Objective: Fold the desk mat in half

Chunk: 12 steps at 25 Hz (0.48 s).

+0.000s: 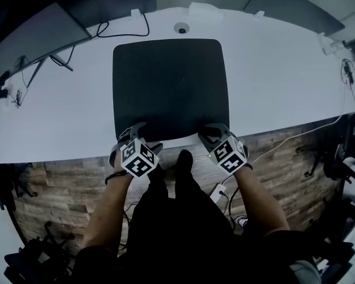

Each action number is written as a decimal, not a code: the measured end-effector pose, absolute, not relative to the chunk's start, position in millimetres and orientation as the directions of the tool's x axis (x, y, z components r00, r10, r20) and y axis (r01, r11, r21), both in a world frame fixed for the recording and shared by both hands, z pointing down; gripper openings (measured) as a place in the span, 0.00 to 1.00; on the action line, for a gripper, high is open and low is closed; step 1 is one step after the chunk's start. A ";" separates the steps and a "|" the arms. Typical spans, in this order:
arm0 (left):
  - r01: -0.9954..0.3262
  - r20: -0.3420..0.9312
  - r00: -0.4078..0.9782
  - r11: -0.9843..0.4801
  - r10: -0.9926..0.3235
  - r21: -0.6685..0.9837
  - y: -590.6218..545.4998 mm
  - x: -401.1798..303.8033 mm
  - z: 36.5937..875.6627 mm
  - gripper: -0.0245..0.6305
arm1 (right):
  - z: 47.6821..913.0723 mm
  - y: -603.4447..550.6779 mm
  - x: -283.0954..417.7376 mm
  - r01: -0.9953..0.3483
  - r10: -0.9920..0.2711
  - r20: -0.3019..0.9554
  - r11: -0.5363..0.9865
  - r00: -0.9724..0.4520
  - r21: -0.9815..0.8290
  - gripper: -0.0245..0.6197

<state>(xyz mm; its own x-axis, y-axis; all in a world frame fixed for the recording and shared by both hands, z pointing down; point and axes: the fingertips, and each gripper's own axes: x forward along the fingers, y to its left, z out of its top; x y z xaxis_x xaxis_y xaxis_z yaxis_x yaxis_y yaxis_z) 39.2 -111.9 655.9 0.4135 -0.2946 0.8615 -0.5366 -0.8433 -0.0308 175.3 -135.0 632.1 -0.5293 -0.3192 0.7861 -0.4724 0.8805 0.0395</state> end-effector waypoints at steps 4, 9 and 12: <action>-0.521 0.842 0.438 -0.852 -0.316 -0.049 -115.3 58.6 648.8 0.57 | 600.8 -141.9 168.6 -0.510 -0.353 0.747 0.860 -0.563 0.022 0.13; -0.524 0.807 0.428 -0.839 -0.406 -0.144 -129.1 66.9 634.9 0.57 | 565.7 -154.2 158.5 -0.524 -0.375 0.719 0.851 -0.585 0.017 0.11; -0.555 0.792 0.409 -0.813 -0.453 -0.178 -136.6 49.9 628.8 0.57 | 550.8 -154.7 157.1 -0.518 -0.383 0.724 0.855 -0.573 0.042 0.11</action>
